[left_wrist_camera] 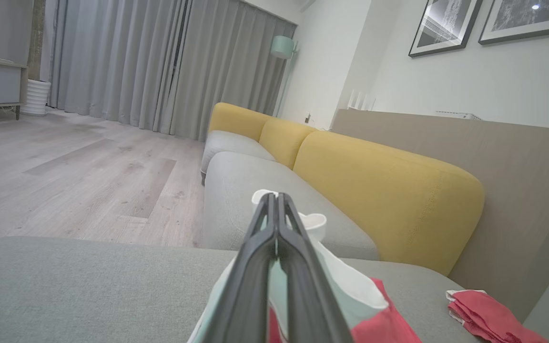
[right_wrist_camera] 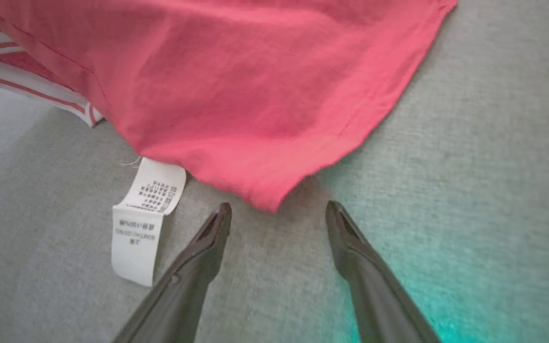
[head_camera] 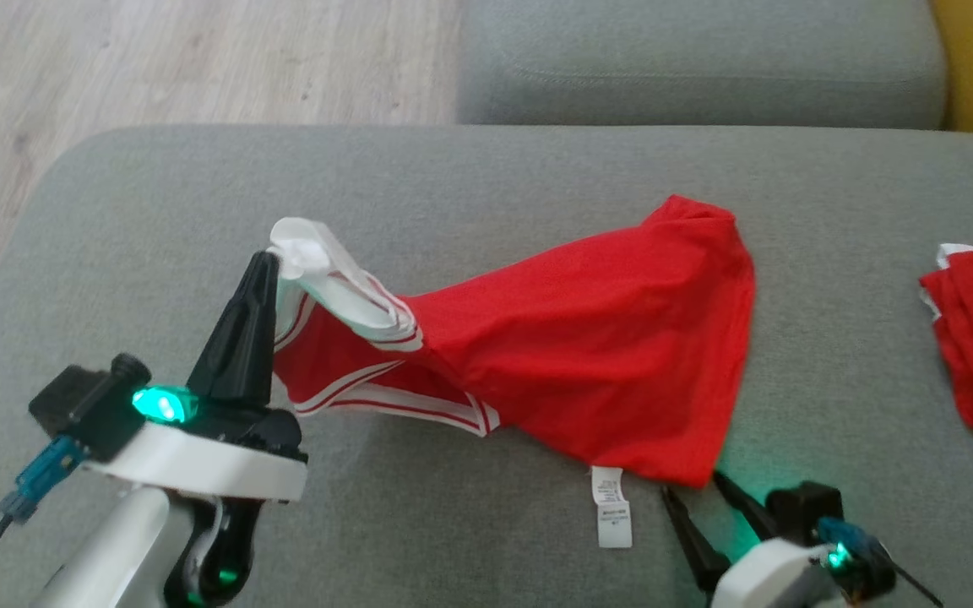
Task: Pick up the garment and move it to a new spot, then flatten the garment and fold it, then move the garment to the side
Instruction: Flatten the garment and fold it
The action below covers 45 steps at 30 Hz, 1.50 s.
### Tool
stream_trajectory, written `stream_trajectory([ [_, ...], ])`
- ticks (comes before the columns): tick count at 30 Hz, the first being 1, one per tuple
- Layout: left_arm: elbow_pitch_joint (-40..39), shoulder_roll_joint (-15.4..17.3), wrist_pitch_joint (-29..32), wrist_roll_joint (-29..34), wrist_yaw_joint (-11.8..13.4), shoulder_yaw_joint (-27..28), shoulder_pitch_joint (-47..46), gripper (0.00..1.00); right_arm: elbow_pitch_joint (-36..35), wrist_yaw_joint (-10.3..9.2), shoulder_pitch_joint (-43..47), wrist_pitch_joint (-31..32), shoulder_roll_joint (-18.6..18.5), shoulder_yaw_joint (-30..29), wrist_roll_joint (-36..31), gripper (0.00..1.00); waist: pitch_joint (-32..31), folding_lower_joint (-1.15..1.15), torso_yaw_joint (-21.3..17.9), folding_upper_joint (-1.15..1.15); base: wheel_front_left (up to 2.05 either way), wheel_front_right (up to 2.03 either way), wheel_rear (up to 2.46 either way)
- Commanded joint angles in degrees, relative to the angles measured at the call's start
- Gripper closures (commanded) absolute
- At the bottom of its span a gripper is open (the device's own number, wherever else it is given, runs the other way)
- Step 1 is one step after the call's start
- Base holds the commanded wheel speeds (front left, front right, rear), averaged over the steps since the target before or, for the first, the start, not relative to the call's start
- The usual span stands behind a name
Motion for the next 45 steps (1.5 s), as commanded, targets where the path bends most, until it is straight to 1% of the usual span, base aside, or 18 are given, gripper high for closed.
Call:
stream_trajectory([
  [1,-1.26,0.83,-0.22,0.53,-0.35,2.04,-3.86,1.0,0.3,-0.05,-2.53,-1.24,0.26,1.54,-0.18,0.0,0.57,0.0,0.59,0.0,0.0,0.0,0.0],
  [4,-0.73,0.45,-0.35,0.66,-0.54,1.79,-4.54,1.0,4.06,-0.05,-5.23,-3.41,0.88,2.85,0.19,0.0,1.19,0.0,1.06,0.0,0.0,0.0,0.0],
  [5,-0.57,0.39,-0.41,0.67,-0.57,1.78,-4.68,1.0,4.99,-0.05,-6.03,-4.08,1.06,3.31,0.42,0.17,1.35,0.0,1.08,0.0,0.0,0.0,0.0],
  [6,-0.41,0.35,-0.48,0.68,-0.59,1.79,-4.79,1.0,5.82,-0.05,-6.78,-4.7,1.18,3.85,0.63,0.62,1.47,0.0,1.06,0.0,0.0,0.0,0.0],
  [7,-0.26,0.34,-0.54,0.67,-0.59,1.82,-4.86,1.0,6.55,-0.05,-7.45,-5.3,1.26,4.33,0.89,1.0,1.57,0.0,1.0,0.0,0.0,0.0,0.0],
  [11,0.51,0.34,-0.97,0.37,-0.67,2.22,-4.88,1.0,7.76,-0.05,-9.18,-7.24,1.38,4.73,3.65,1.0,1.29,0.0,0.47,0.0,0.0,0.0,0.0],
  [14,1.03,0.54,-1.43,-0.31,-0.8,3.04,-4.52,1.0,5.91,-0.05,-9.25,-8.2,0.61,3.91,7.01,1.0,0.23,0.0,-0.31,0.0,0.0,0.0,0.0],
  [18,0.88,1.3,-1.76,-1.68,-0.91,4.62,-3.84,1.0,-0.54,-0.05,-8.22,-8.66,-2.48,0.7,11.62,1.0,-1.84,0.0,-1.78,0.0,0.0,0.0,0.0],
  [22,-1.04,2.34,-1.15,-4.41,-1.19,6.76,-3.39,1.0,-10.39,-0.05,-6.84,-8.09,-7.9,-3.37,15.2,1.0,-3.44,0.0,-3.54,0.0,0.0,0.0,0.0],
  [24,-2.93,2.73,-0.46,-6.3,-1.44,8.07,-3.84,1.0,-16.48,-0.05,-6.34,-6.34,-11.04,-6.14,16.74,1.0,-4.04,0.0,-4.21,0.0,0.0,0.0,0.0],
  [25,-5.2,3.23,0.57,-8.06,-1.61,9.39,-5.01,1.0,-23.03,-0.05,-6.14,-3.55,-13.85,-9.3,18.33,1.0,-4.47,0.0,-4.81,0.0,0.0,0.0,0.0],
  [26,-6.39,3.45,1.19,-8.85,-1.68,10.01,-5.99,1.0,-26.29,-0.05,-6.16,-1.86,-15.09,-11.06,19.16,1.0,-4.56,0.0,-4.96,0.0,0.0,0.0,0.0],
  [27,-6.39,3.45,1.19,-8.85,-1.68,10.01,-5.99,1.0,-26.29,-0.05,-6.16,-1.86,-15.09,-11.06,19.16,1.0,-4.56,0.0,-4.96,0.0,0.0,0.0,0.0],
  [31,-10.01,4.37,4.76,-11.29,-1.92,11.69,-12.26,1.0,-37.52,-0.05,-8.32,5.89,-18.1,-18.22,22.59,1.0,-4.3,0.0,-5.55,0.0,0.0,0.0,0.0],
  [34,-9.99,4.65,7.51,-12.21,-2.28,12.35,-19.29,1.0,-41.77,-0.05,-12.99,11.4,-19.56,-21.65,22.17,1.0,-3.19,0.0,-5.96,0.0,0.0,0.0,0.0],
  [39,-2.42,2.72,10.56,-12.81,-2.4,12.79,-33.68,1.0,-40.05,-0.05,-25.8,18.99,-19.19,-20.47,20.59,1.0,1.79,0.0,-6.26,0.0,0.0,0.0,0.0],
  [42,4.69,1.57,11.63,-11.18,-2.93,11.81,-42.48,1.0,-34.5,-0.05,-35.54,21.61,-17.58,-17.72,20.16,1.0,6.59,0.0,-6.31,0.0,0.0,0.0,0.0],
  [45,12.89,0.09,10.98,-8.26,-4.03,10.36,-50.94,1.0,-27.62,-0.05,-45.07,21.1,-15.73,-14.67,19.0,1.0,11.8,0.0,-6.08,0.0,0.0,0.0,0.0],
])
